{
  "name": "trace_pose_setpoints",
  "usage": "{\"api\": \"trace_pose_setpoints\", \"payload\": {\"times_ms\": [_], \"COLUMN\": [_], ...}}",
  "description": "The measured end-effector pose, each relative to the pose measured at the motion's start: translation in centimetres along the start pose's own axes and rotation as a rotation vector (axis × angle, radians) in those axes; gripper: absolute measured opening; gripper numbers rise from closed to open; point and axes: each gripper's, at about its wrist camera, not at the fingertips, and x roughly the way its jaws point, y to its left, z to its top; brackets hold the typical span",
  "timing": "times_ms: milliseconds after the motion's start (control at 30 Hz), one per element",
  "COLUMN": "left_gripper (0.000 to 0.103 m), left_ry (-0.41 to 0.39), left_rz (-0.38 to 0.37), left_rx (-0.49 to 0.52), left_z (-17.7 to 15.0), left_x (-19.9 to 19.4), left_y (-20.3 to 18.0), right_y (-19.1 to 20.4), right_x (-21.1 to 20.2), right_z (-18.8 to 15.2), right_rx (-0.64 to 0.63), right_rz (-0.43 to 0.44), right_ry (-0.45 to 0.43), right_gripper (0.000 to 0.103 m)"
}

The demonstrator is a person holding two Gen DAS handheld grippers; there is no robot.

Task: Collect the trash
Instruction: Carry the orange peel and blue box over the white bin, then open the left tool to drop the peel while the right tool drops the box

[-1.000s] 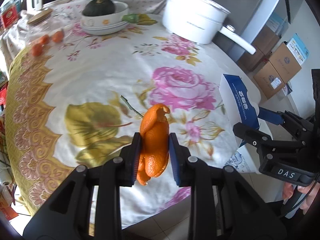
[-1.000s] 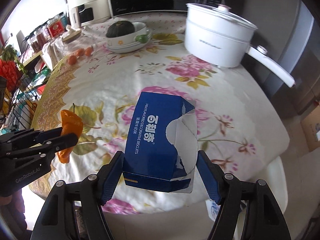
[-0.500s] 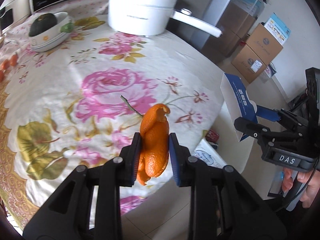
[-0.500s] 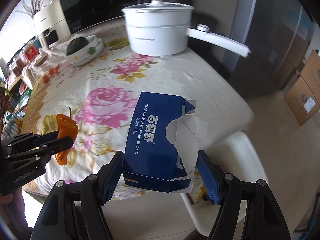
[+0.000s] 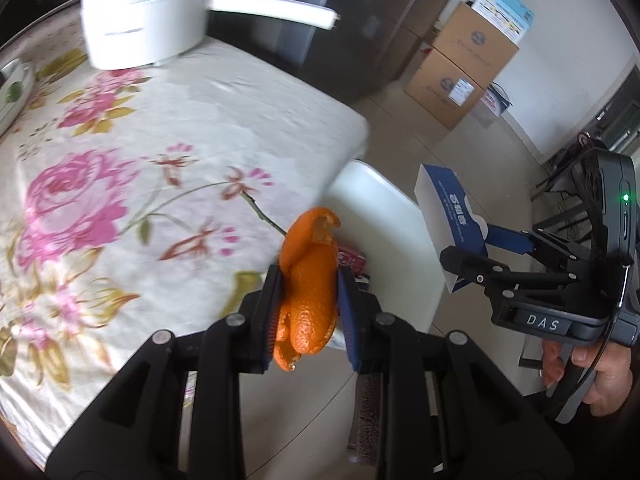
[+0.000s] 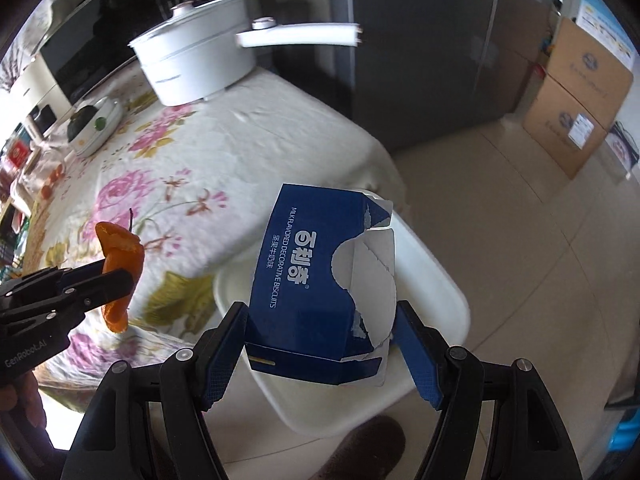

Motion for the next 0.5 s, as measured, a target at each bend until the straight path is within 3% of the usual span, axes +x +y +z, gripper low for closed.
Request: {"api": "trace_pose_setpoints", "payload": {"times_ms": [300, 367, 400, 433, 500], "left_gripper": [0.032, 0.051, 0.079, 0.096, 0.097], "left_ry": [0.005, 0.005, 0.005, 0.005, -0.003], "left_rz": [-0.030, -0.016, 0.008, 0.044, 0.080], "left_rx": [0.039, 0.040, 0.034, 0.018, -0.005], "left_z": [1.1, 1.3, 1.3, 1.2, 1.2], "left_x": [4.3, 4.8, 4.8, 4.8, 4.3], "left_y": [-2.9, -2.9, -2.9, -2.7, -2.3], "right_y": [-4.8, -5.5, -5.8, -6.0, -6.0], "right_x": [0.2, 0.1, 0.2, 0.2, 0.3], "right_z": [-1.2, -1.4, -1.4, -1.4, -1.4], "right_rx": [0.067, 0.079, 0.086, 0.093, 0.100], "right_rz": [-0.021, -0.027, -0.029, -0.031, -0.031], "right_ry": [0.016, 0.017, 0.019, 0.020, 0.020], "right_gripper": [0.075, 0.075, 0.075, 0.075, 0.075]}}
